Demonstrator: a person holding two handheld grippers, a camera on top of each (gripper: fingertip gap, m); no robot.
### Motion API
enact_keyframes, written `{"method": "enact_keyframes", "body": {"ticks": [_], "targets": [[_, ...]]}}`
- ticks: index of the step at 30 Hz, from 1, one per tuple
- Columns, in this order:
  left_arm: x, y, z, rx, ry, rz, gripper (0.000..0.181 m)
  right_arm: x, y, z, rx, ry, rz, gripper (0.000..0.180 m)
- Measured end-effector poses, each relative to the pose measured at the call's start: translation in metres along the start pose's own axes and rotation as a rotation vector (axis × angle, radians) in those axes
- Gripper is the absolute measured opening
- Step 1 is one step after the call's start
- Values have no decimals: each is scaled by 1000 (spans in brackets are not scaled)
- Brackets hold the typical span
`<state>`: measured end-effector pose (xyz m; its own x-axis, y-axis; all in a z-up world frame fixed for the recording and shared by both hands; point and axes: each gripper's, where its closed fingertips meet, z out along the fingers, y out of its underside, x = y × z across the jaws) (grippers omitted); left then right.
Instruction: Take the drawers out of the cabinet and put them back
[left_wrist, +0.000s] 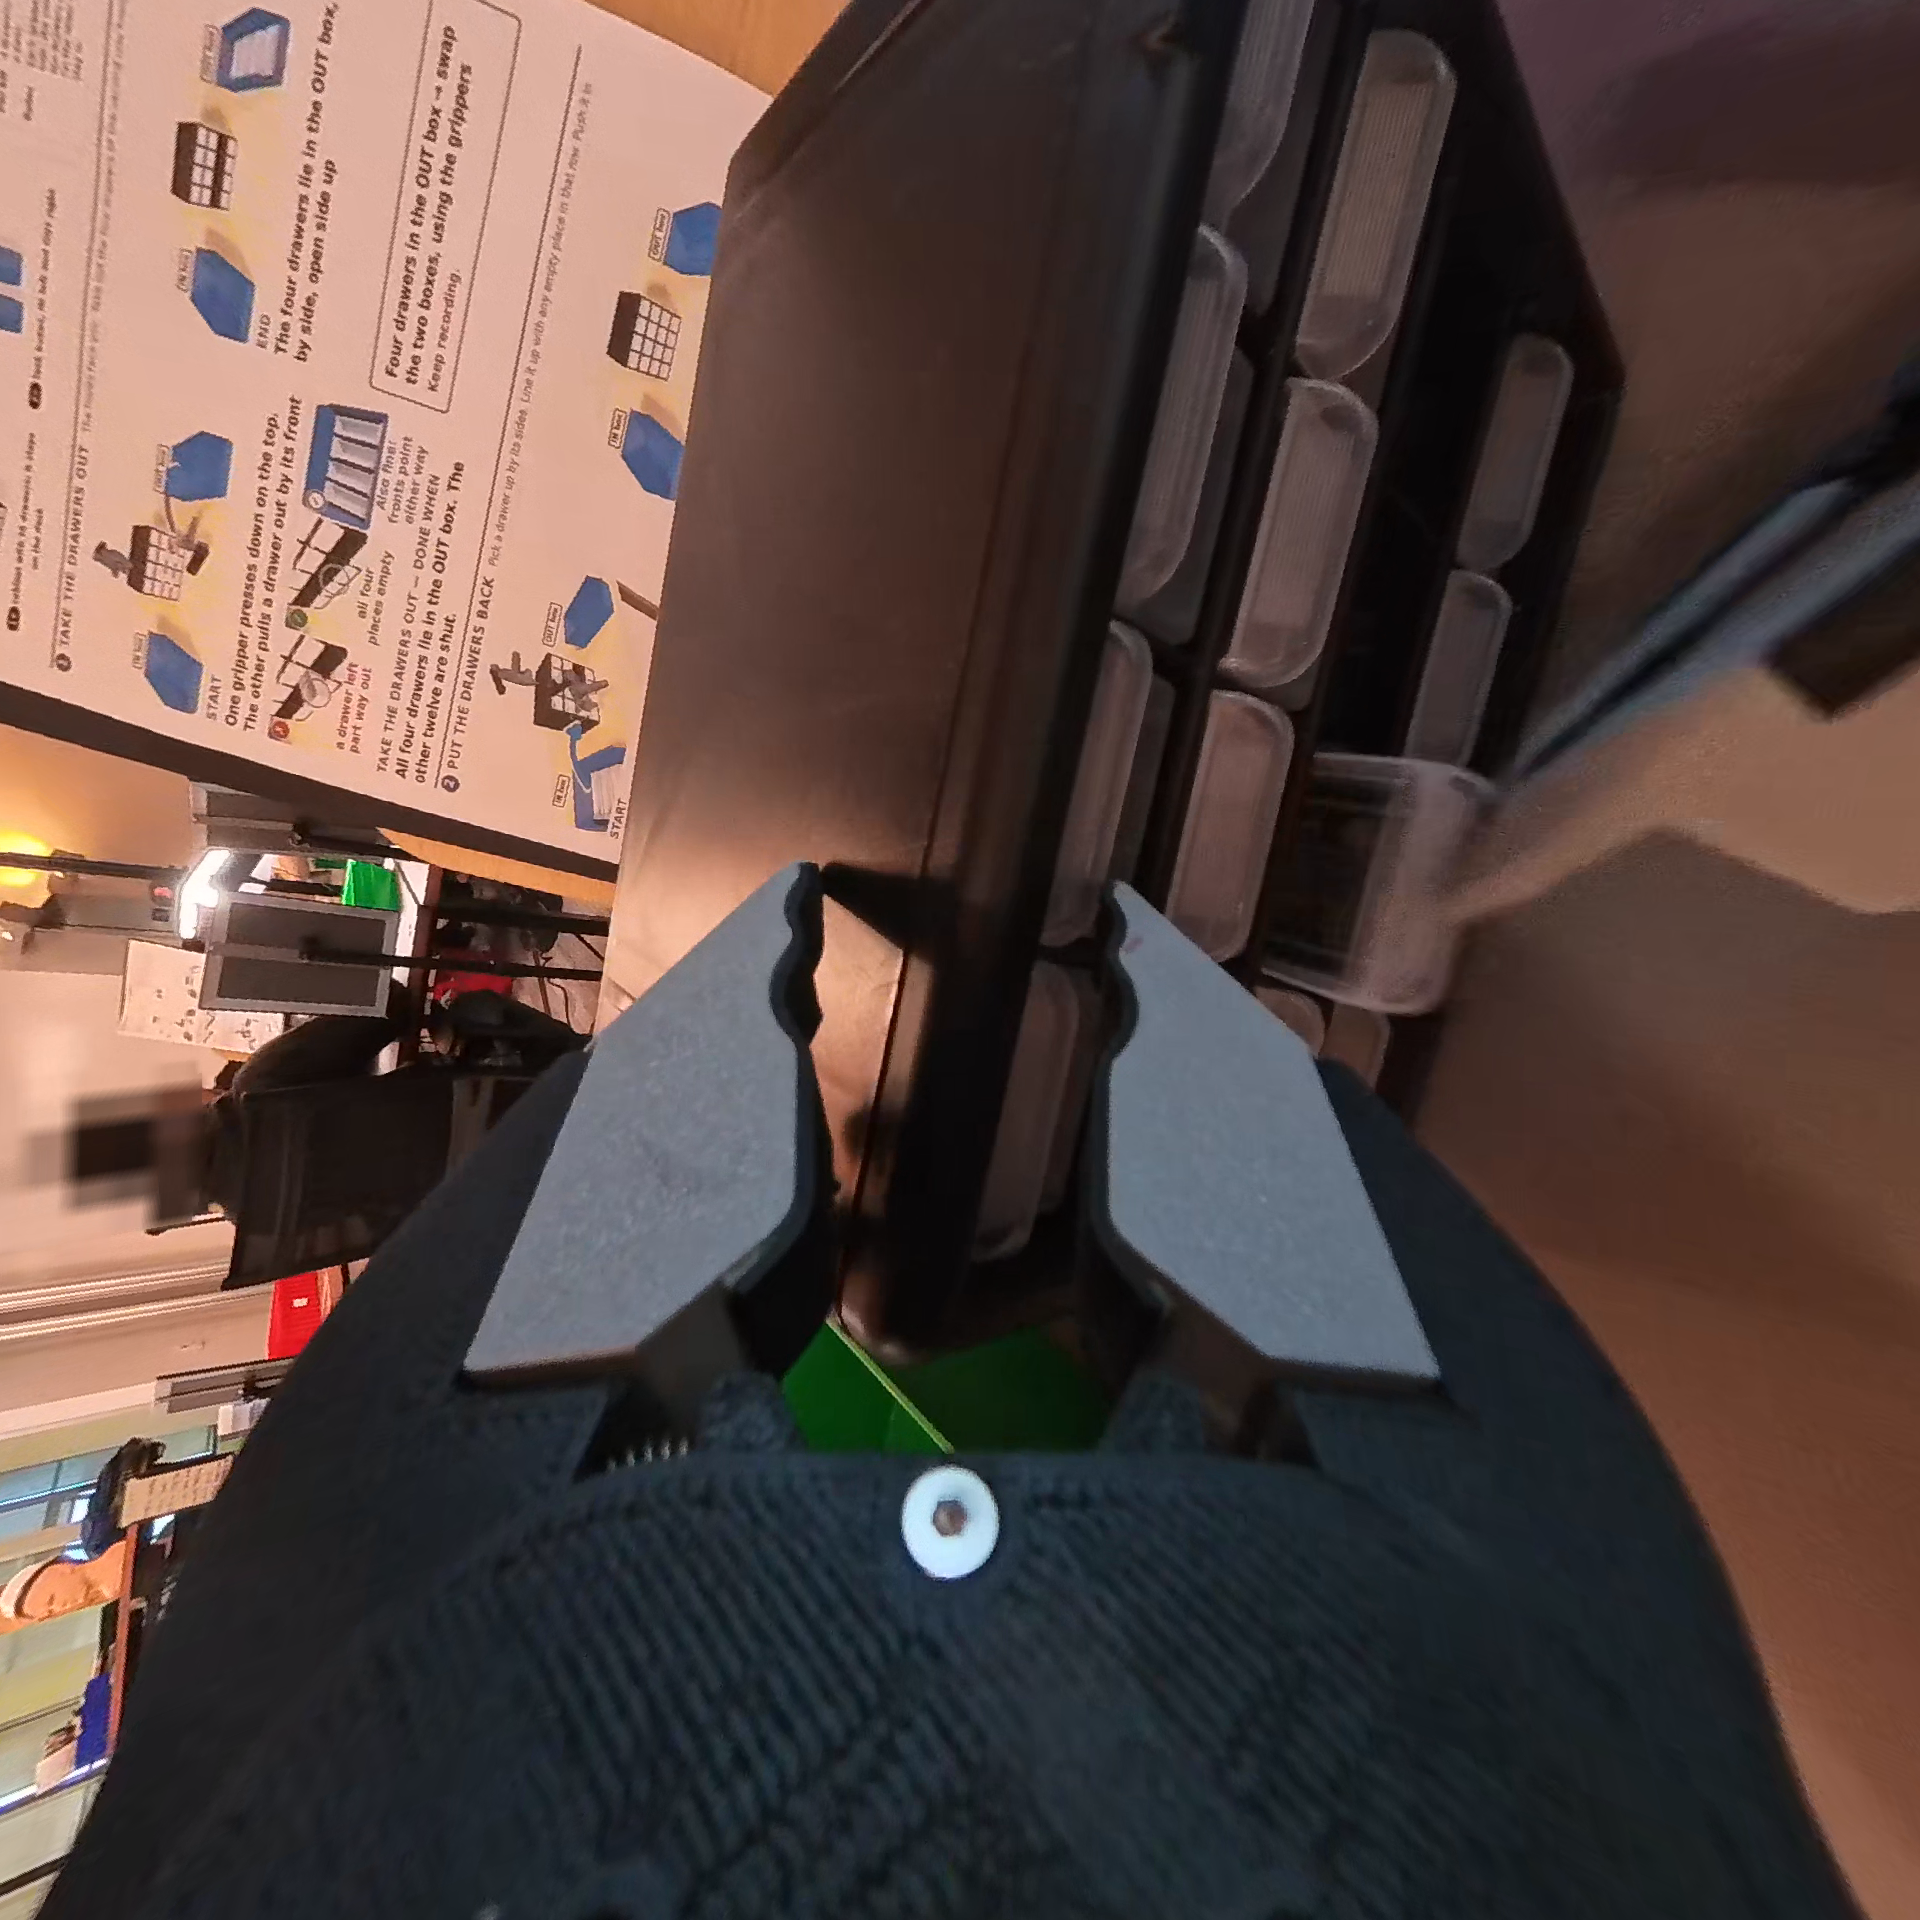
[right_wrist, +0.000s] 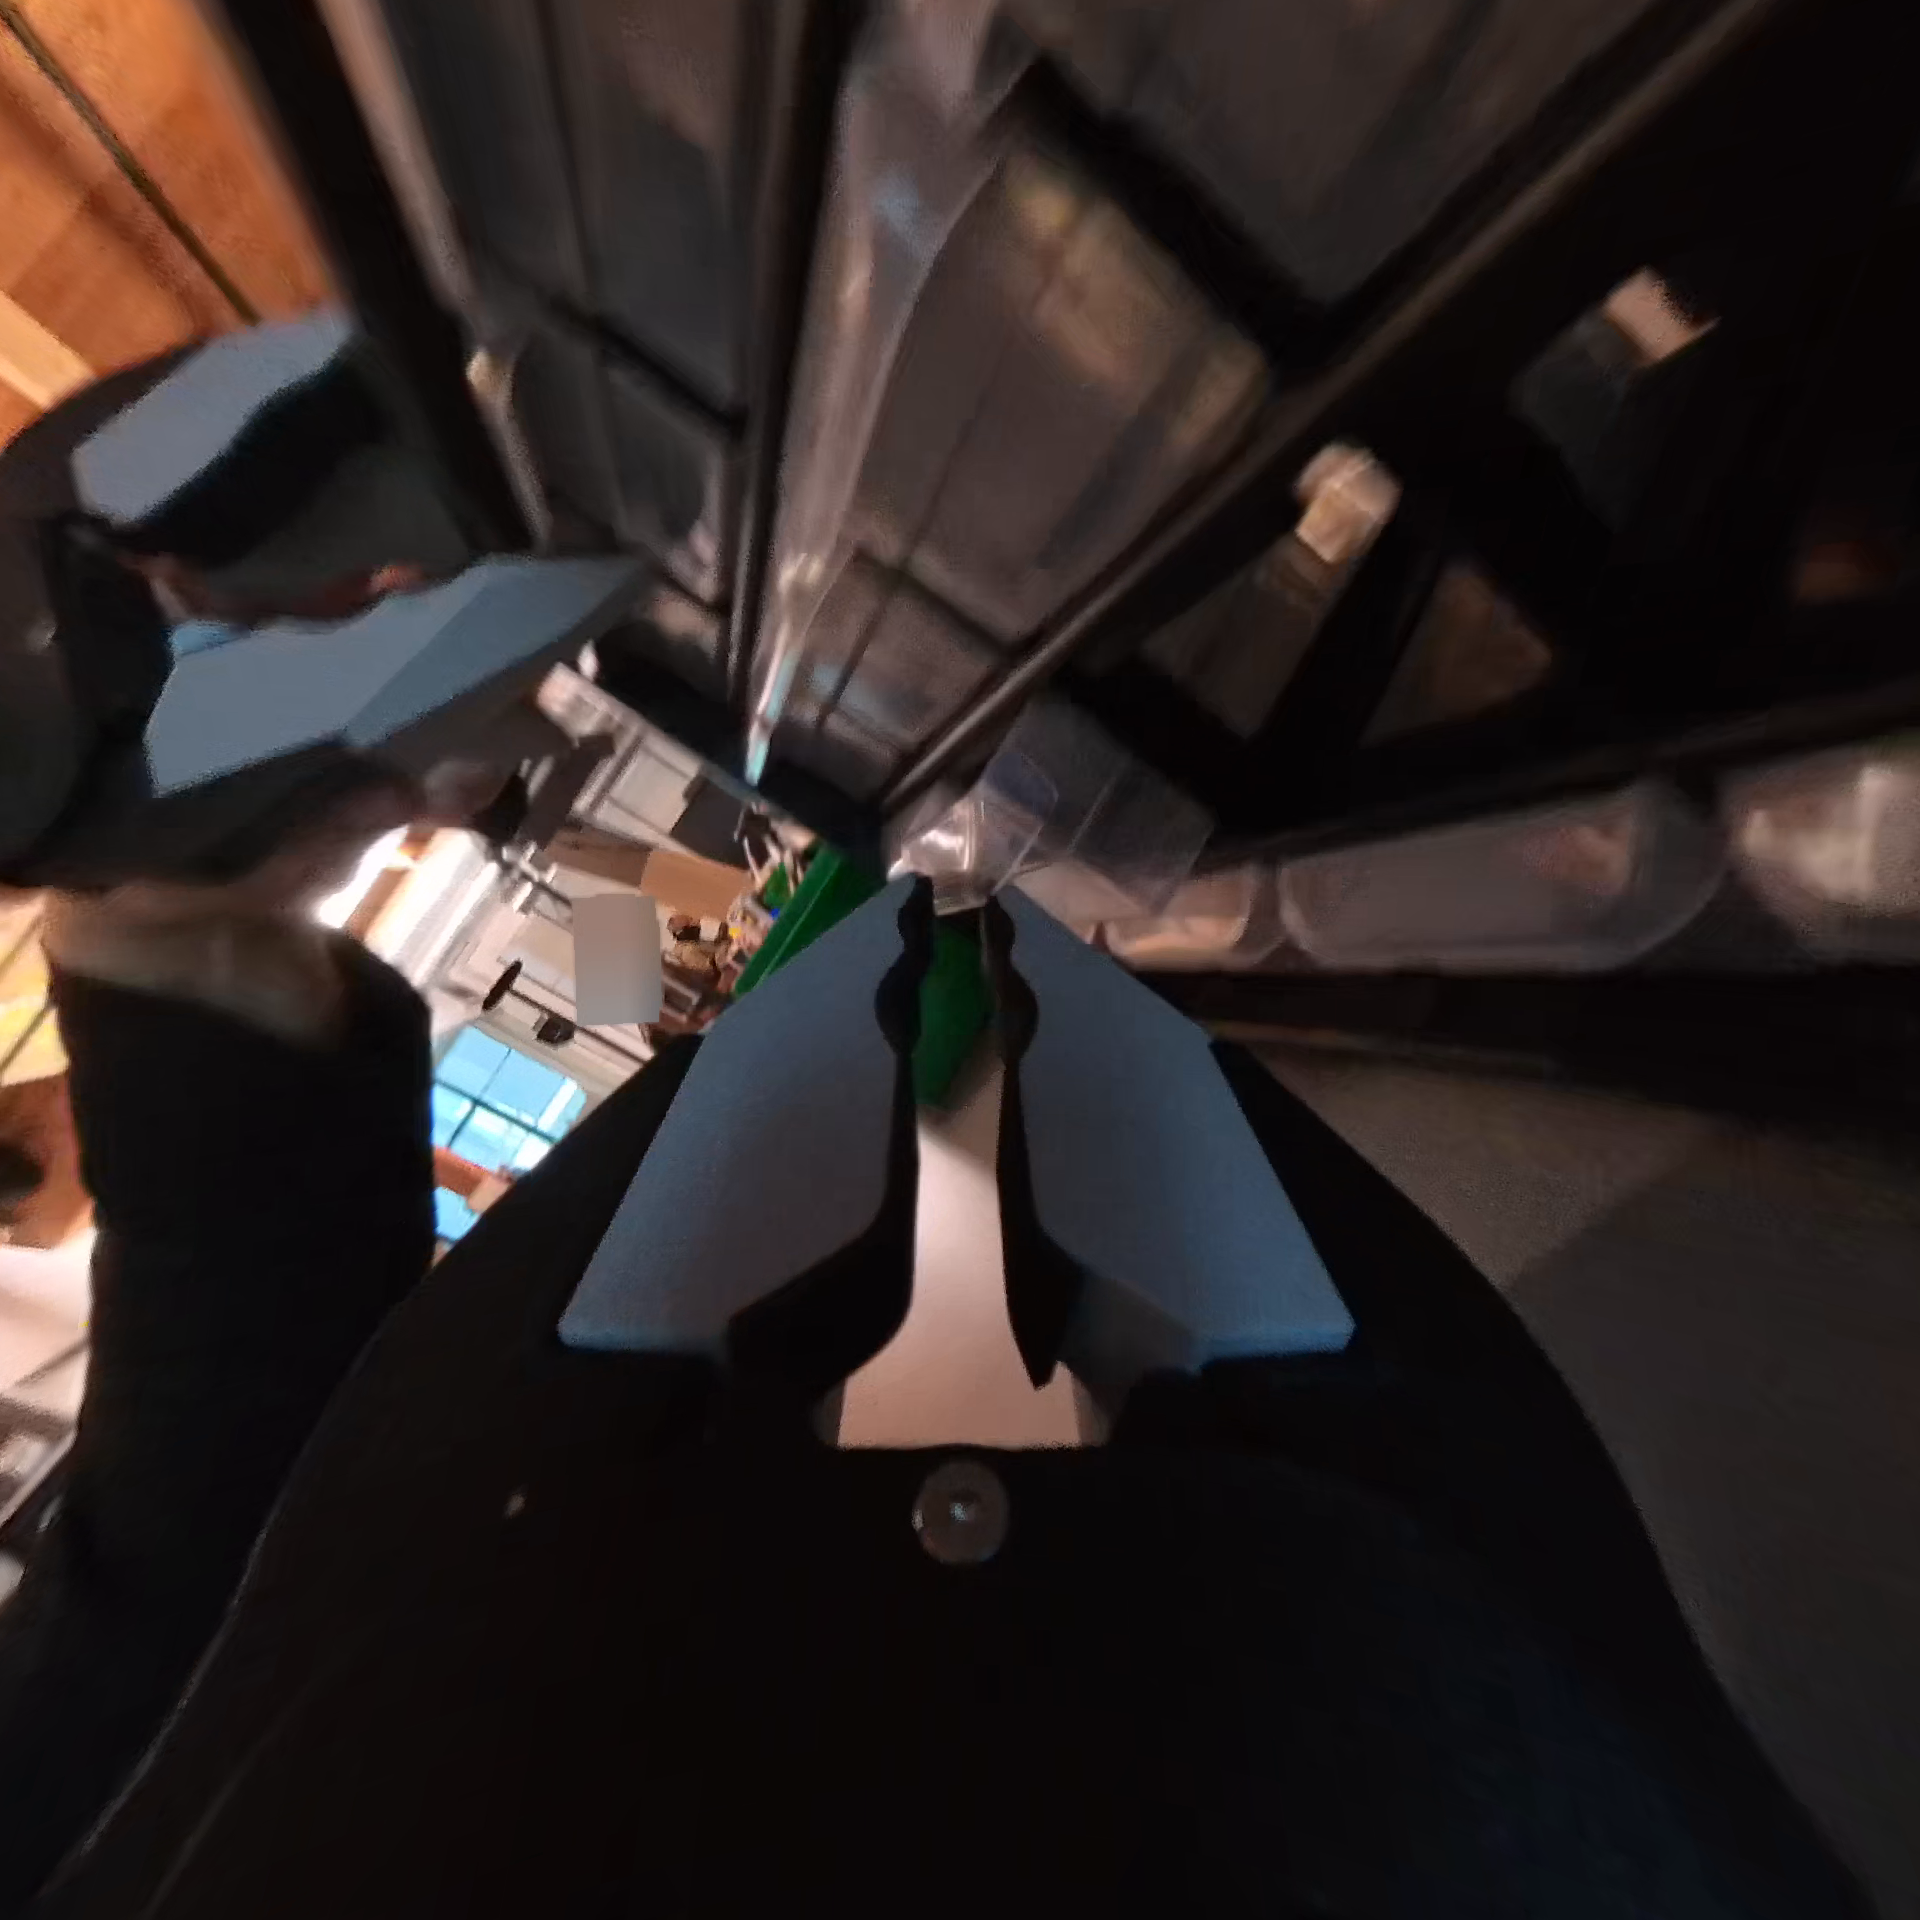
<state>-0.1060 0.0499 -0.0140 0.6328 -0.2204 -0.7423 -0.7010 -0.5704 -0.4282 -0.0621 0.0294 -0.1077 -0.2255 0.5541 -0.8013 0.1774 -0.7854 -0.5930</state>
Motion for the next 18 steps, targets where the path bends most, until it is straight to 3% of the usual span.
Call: {"method": "enact_keyframes", "body": {"ticks": [4, 8, 11, 16, 18], "targets": [[0, 0, 0, -1, 3, 5, 51, -15, 34, -29, -131, 32, -171, 8], [0, 0, 0, 13, -9, -19, 51, 5, 33, -54, -264, 250, -449, 62], [0, -1, 0, 13, -12, -18, 51, 18, 16, -72, -353, 475, -864, 78], [0, 0, 0, -1, -12, -8, 51, -5, 1, -56, -503, 657, -1564, 82], [0, -1, 0, 0, -16, -10, 51, -8, 6, -38, -591, 671, -1773, 72]]}}
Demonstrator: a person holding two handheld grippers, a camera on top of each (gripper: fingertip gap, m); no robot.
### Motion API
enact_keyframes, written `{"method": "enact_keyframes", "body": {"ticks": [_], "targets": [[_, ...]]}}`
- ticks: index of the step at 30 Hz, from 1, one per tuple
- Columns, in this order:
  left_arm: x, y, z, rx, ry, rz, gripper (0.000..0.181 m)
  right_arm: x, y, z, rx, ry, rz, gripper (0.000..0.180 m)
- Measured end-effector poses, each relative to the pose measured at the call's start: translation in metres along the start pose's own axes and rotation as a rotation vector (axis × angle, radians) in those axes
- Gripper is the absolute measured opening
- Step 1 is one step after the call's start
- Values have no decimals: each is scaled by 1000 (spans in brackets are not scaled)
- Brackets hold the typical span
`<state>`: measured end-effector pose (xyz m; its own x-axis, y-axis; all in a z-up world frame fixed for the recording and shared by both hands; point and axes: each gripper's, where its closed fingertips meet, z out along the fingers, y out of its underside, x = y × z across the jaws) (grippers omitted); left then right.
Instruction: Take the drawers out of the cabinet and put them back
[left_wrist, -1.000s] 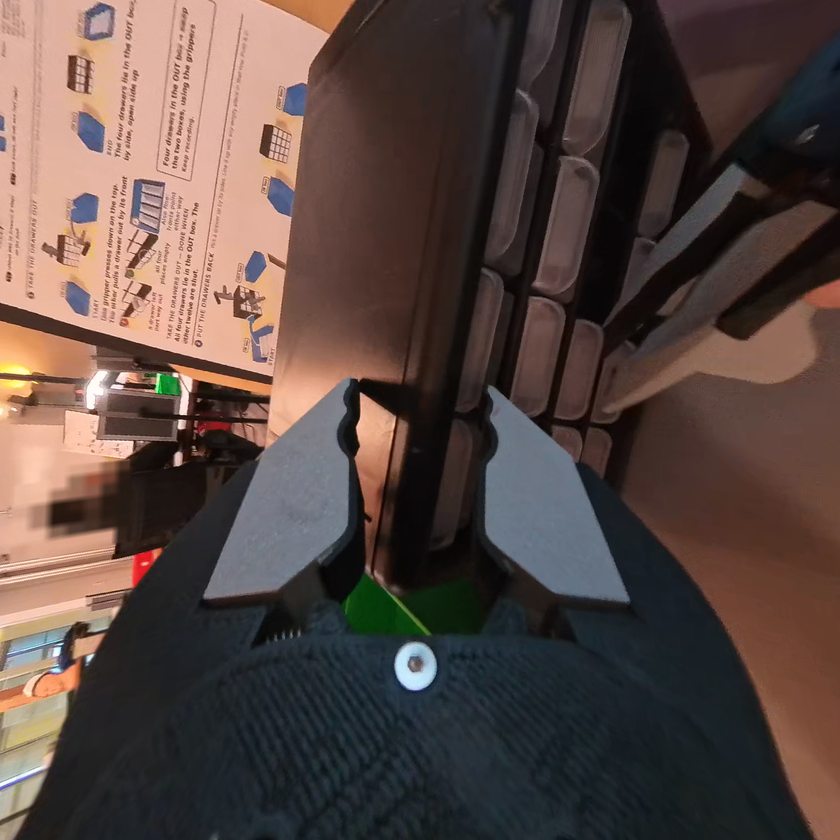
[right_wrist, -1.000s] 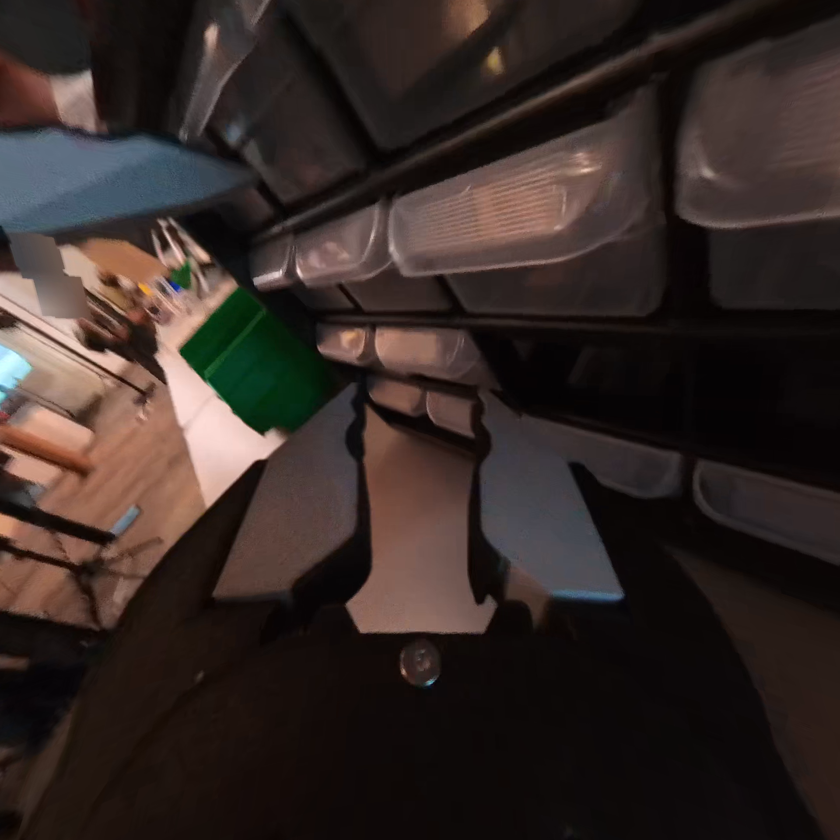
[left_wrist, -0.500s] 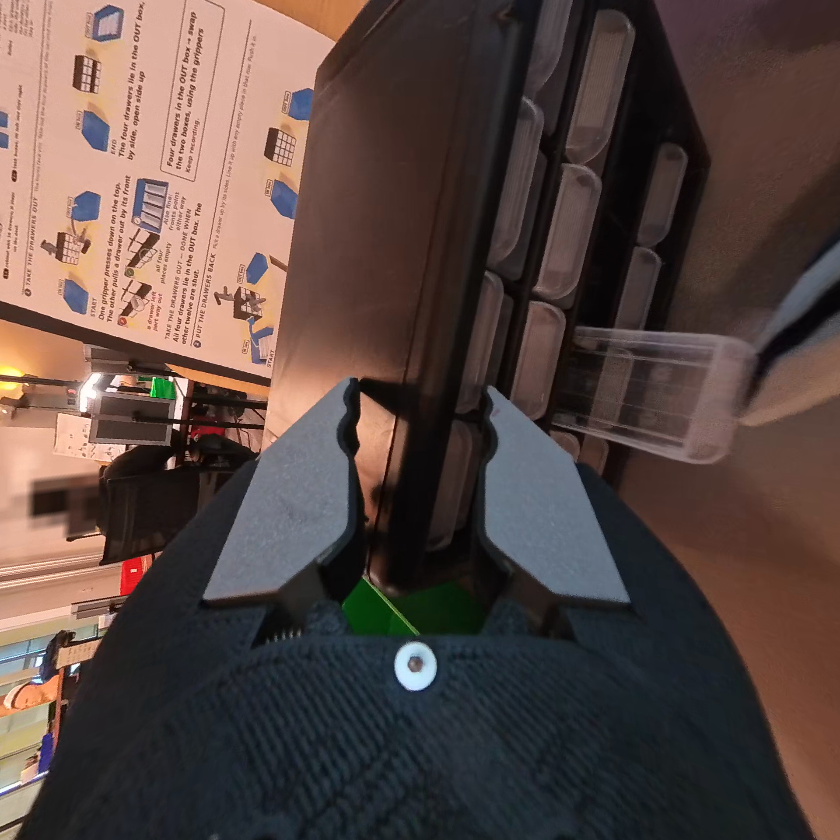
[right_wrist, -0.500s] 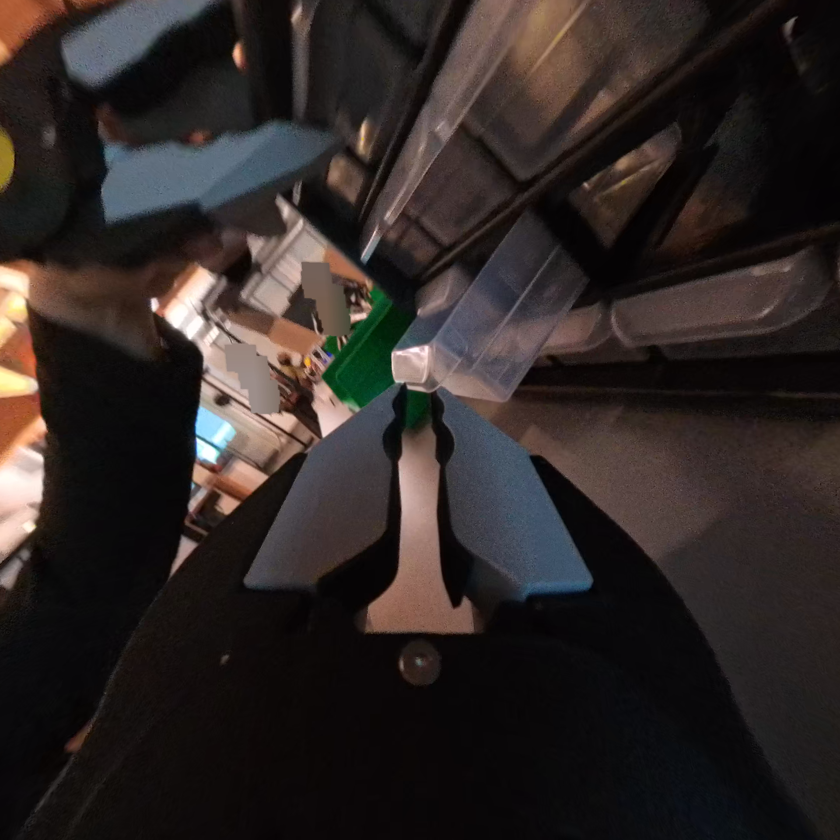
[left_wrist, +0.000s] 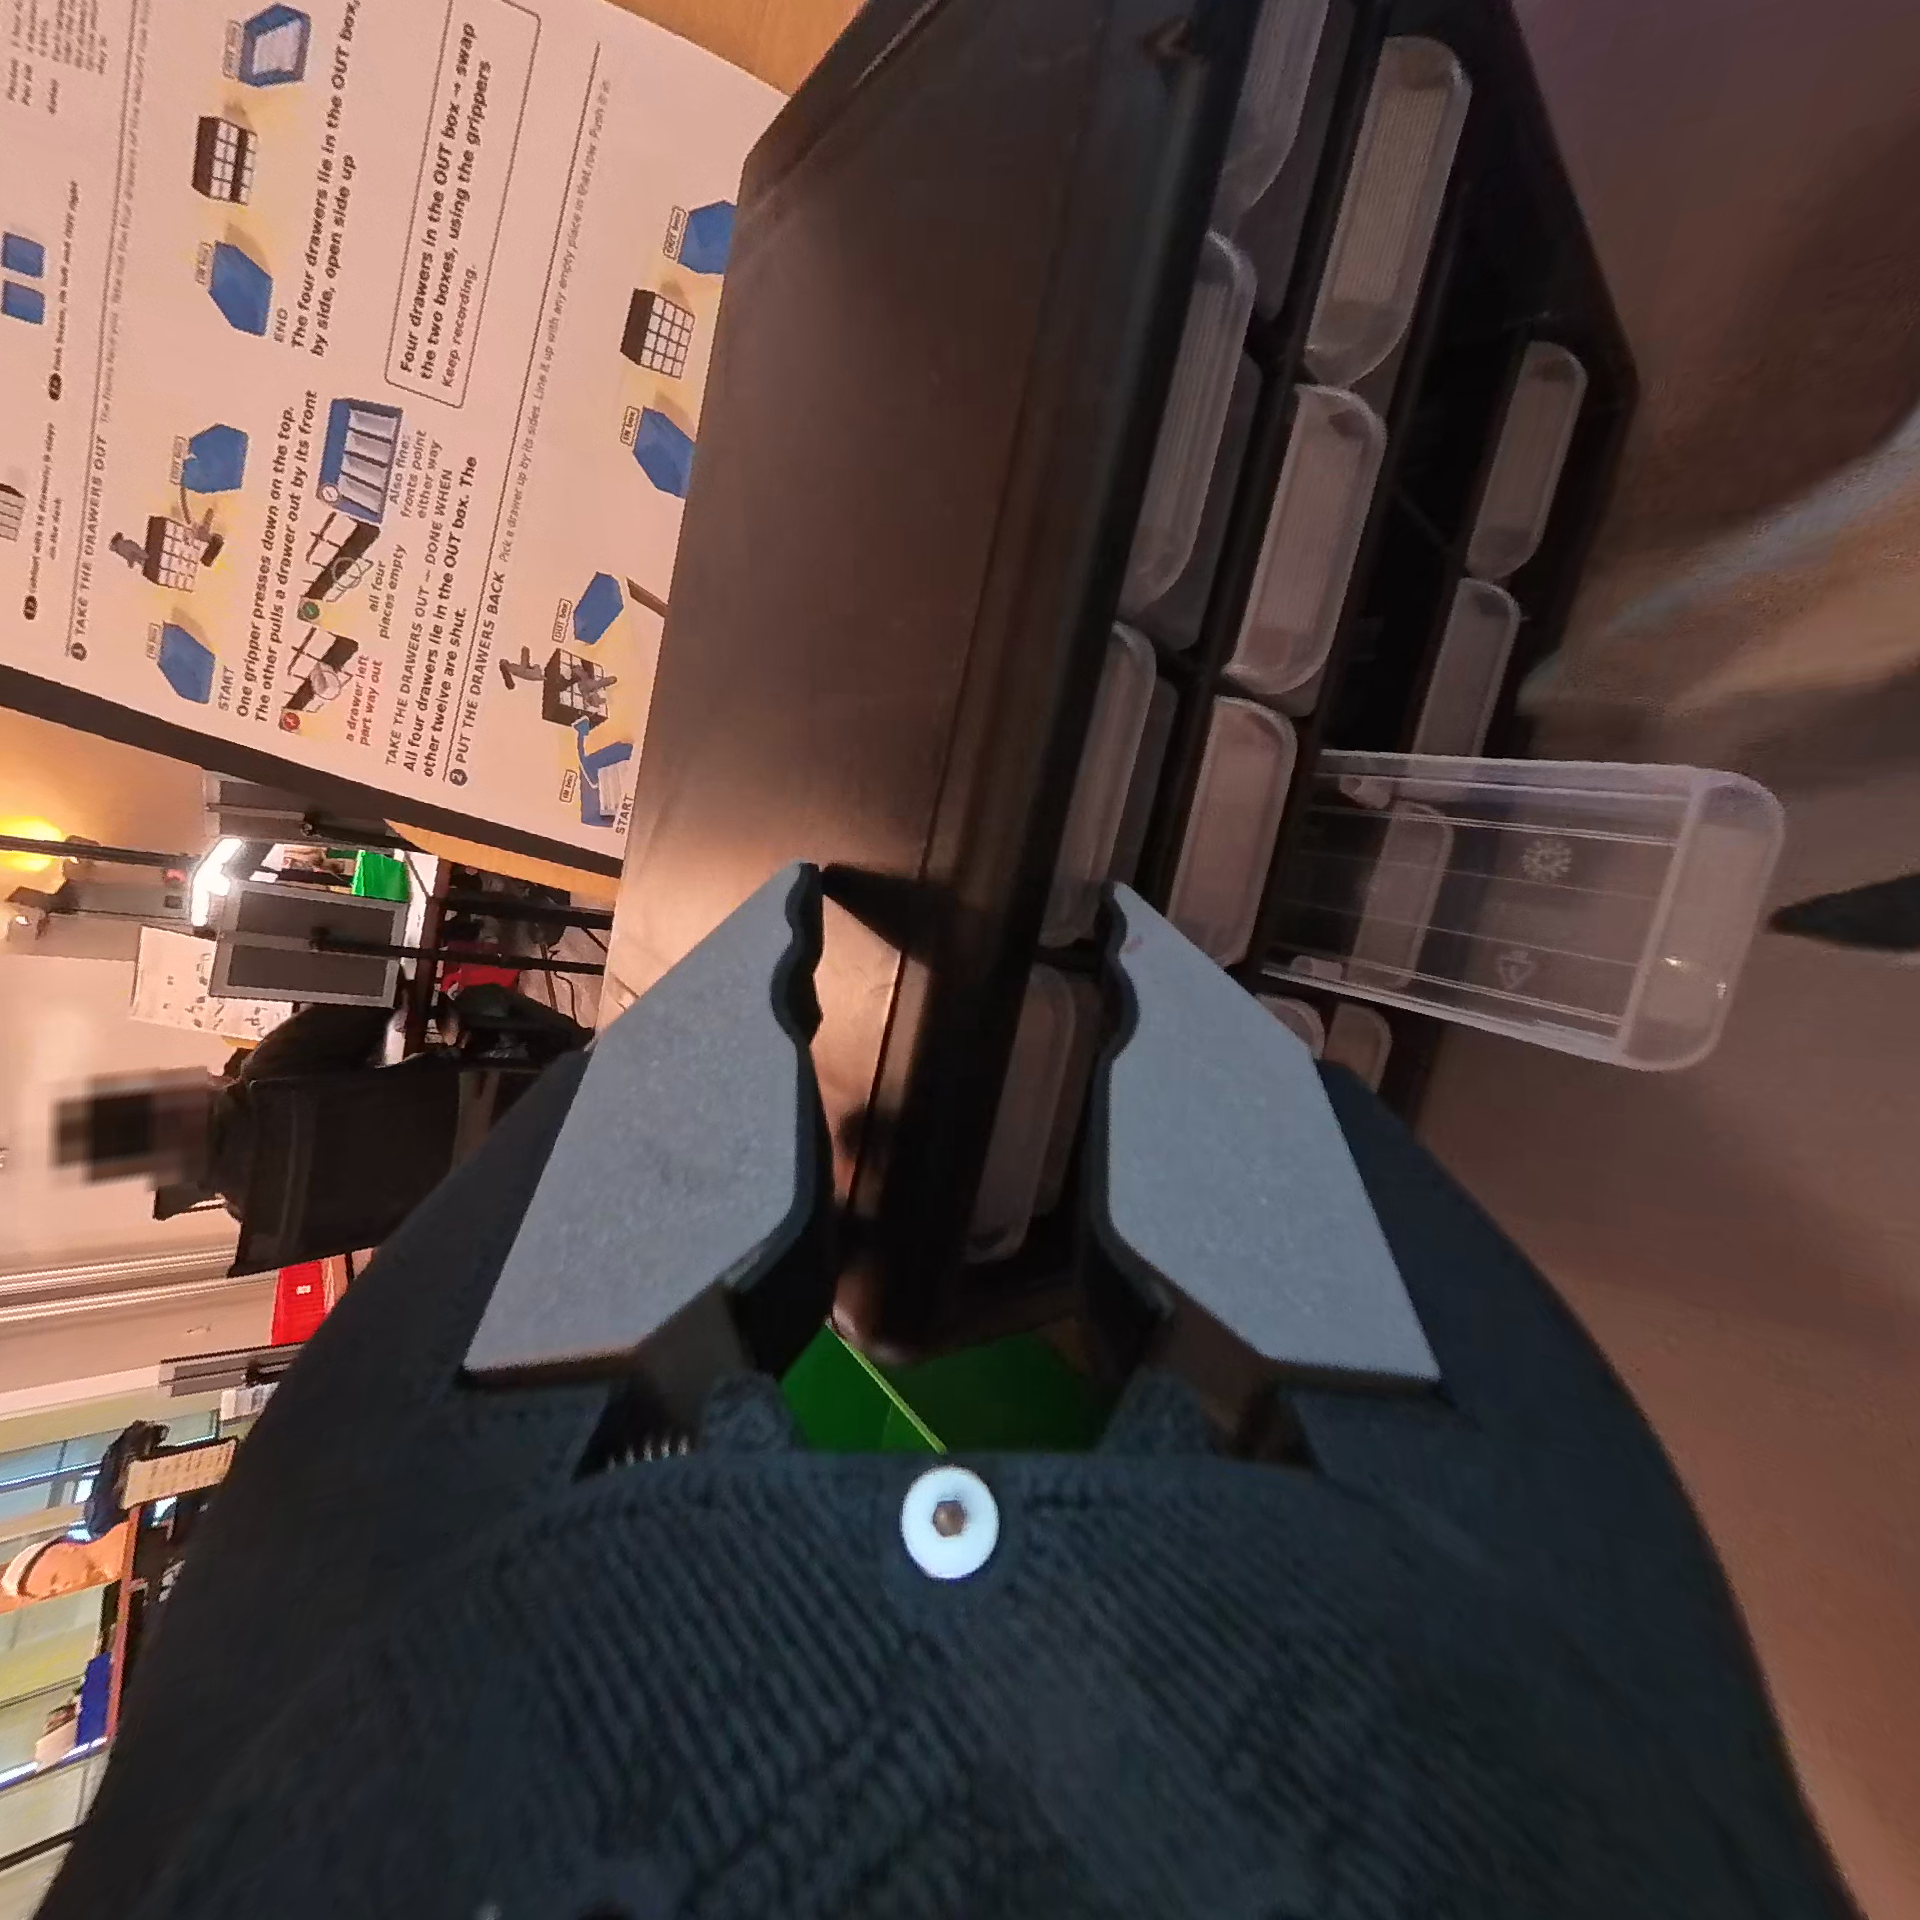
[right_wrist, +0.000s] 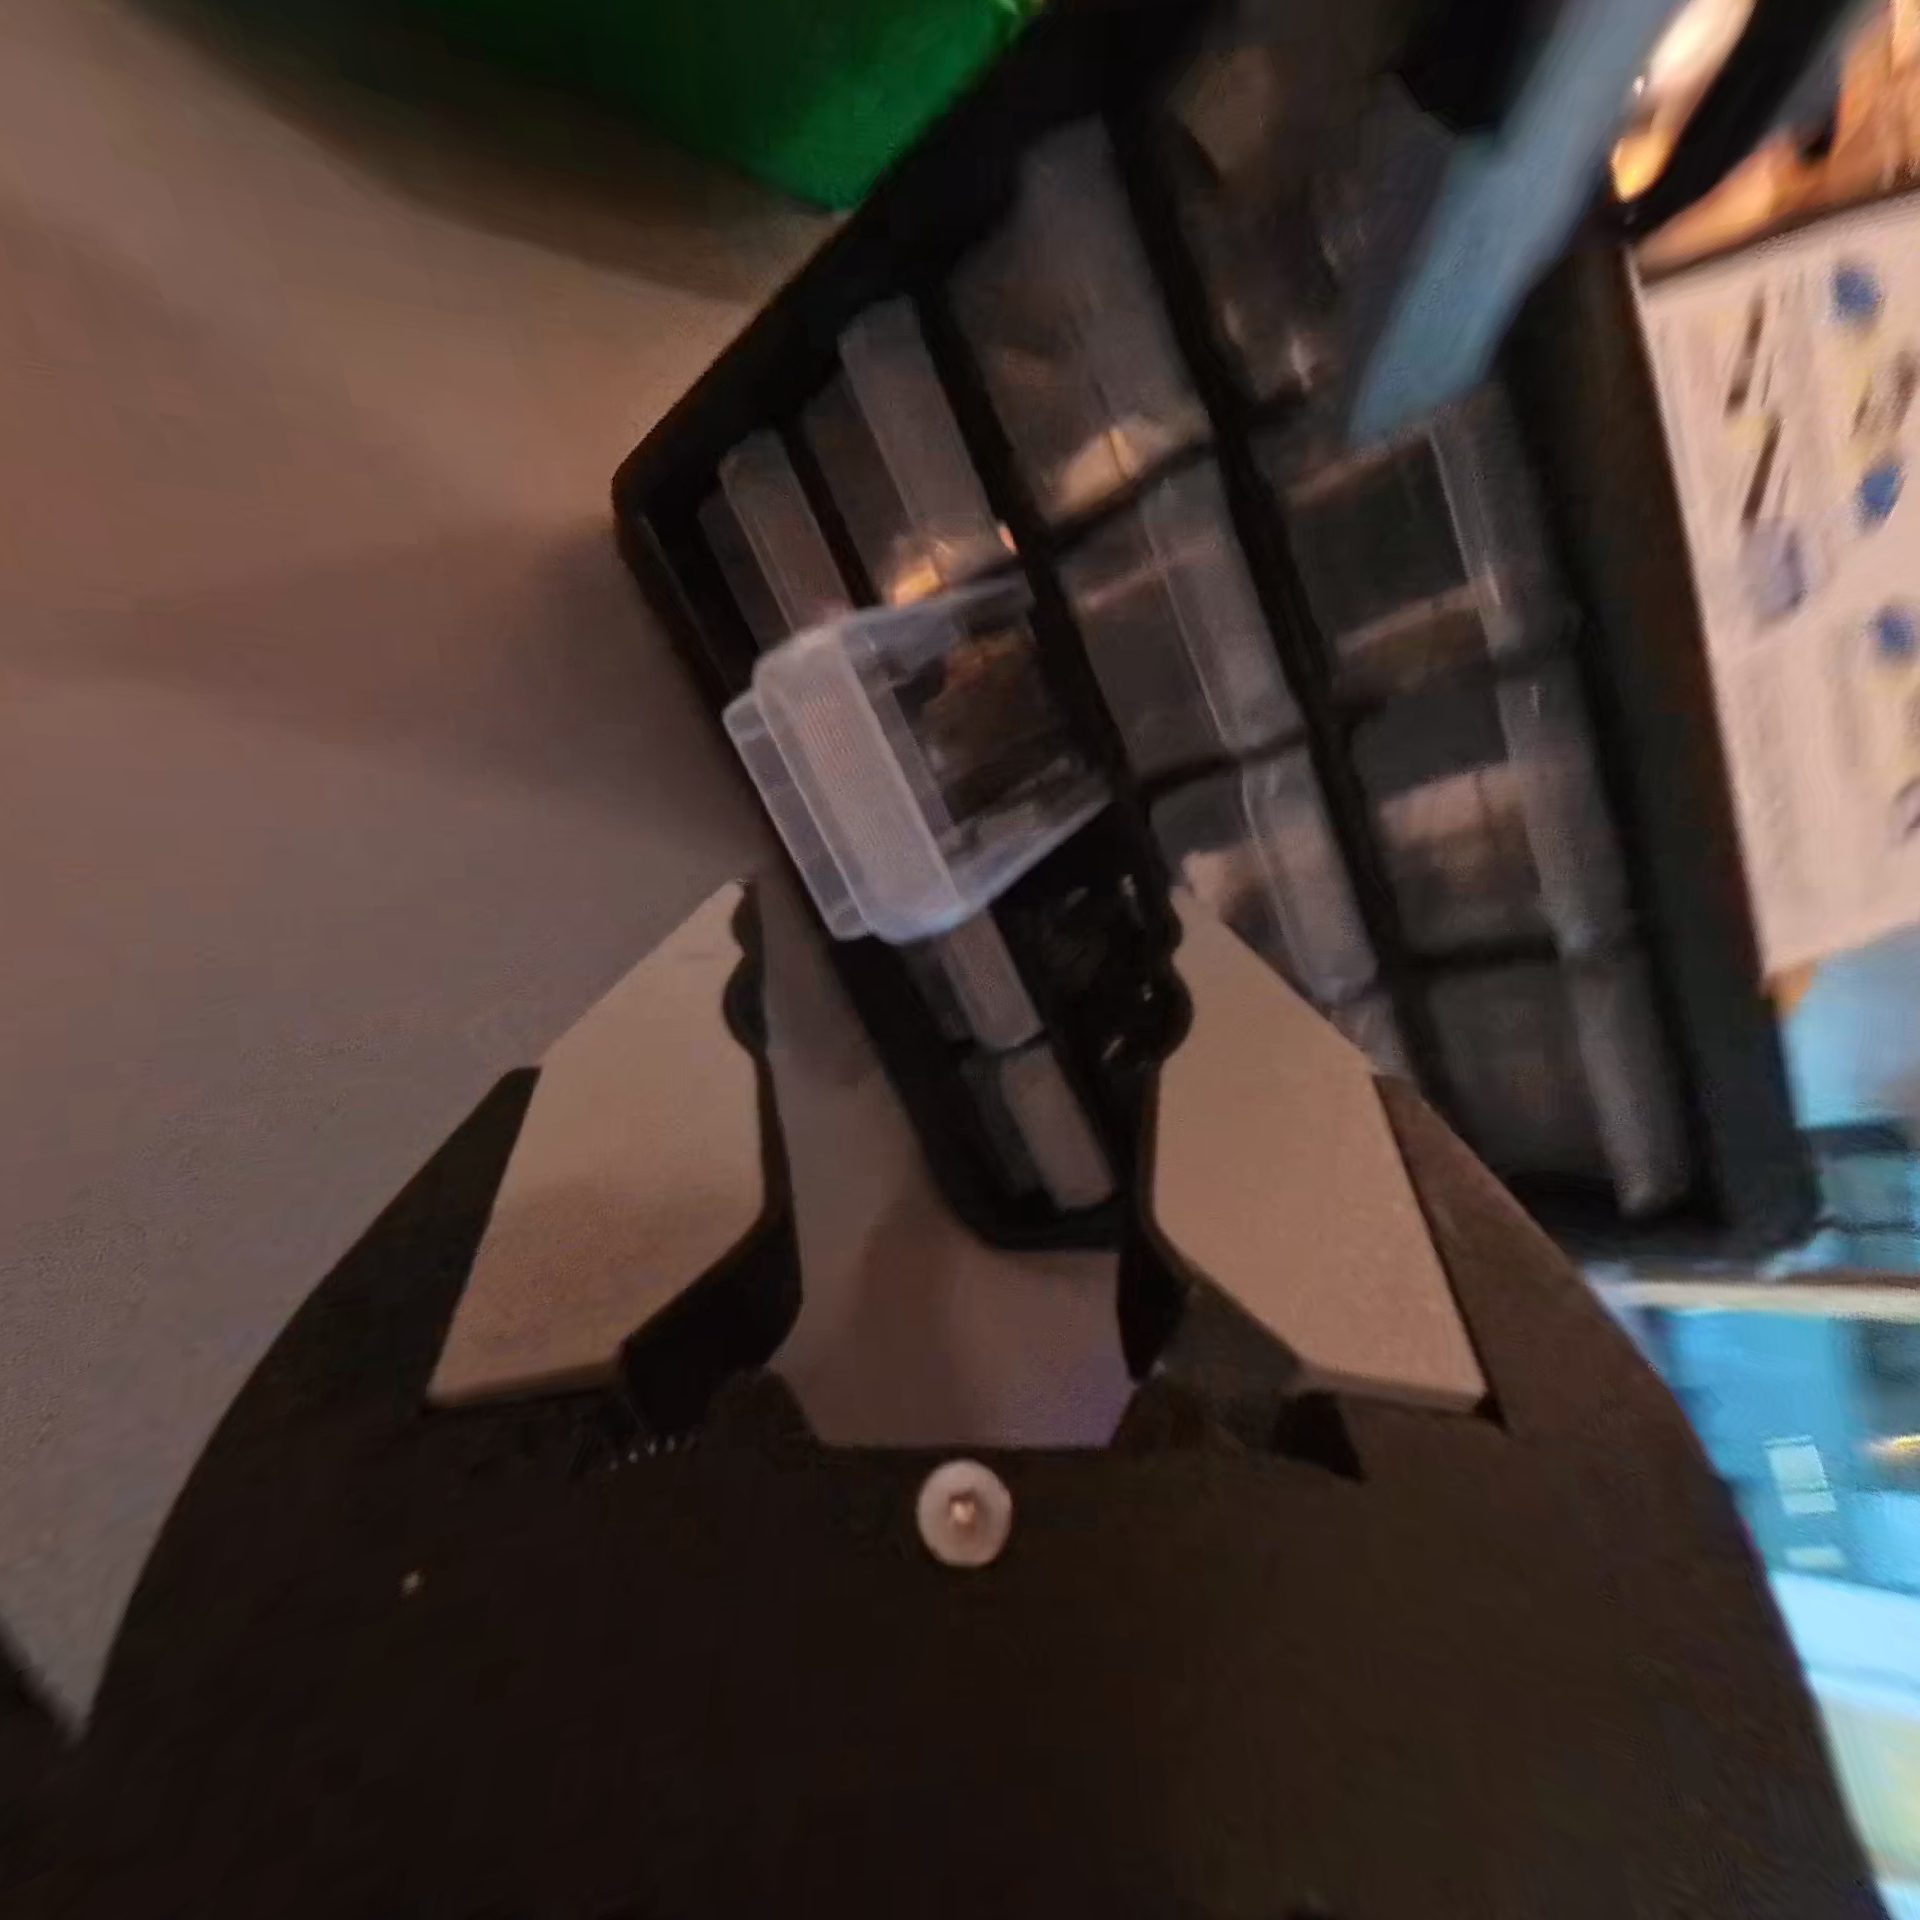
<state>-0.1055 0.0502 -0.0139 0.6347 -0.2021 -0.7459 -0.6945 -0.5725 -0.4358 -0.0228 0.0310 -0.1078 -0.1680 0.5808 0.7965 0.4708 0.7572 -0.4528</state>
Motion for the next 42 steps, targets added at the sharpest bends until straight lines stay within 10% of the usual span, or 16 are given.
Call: {"method": "enact_keyframes", "body": {"ticks": [8, 22, 28, 33, 38, 42], "targets": [[0, 0, 0, -2, -3, -2, 51, -12, 17, 42, -231, -4, -375, 37], [0, 0, 0, 17, -14, -8, 51, -34, -8, -121, 55, -193, -23, 35], [0, -1, 0, 14, -20, -12, 51, 117, 158, -175, -373, 56, 440, 35], [0, -1, 0, 1, -23, -15, 51, 118, 302, -164, -872, -46, 559, 35], [0, 0, 0, -9, -24, -14, 51, 76, 375, -115, -1100, -195, 501, 35], [0, 0, 0, -9, -22, -13, 51, 76, 375, -65, -952, -194, 618, 49]]}}
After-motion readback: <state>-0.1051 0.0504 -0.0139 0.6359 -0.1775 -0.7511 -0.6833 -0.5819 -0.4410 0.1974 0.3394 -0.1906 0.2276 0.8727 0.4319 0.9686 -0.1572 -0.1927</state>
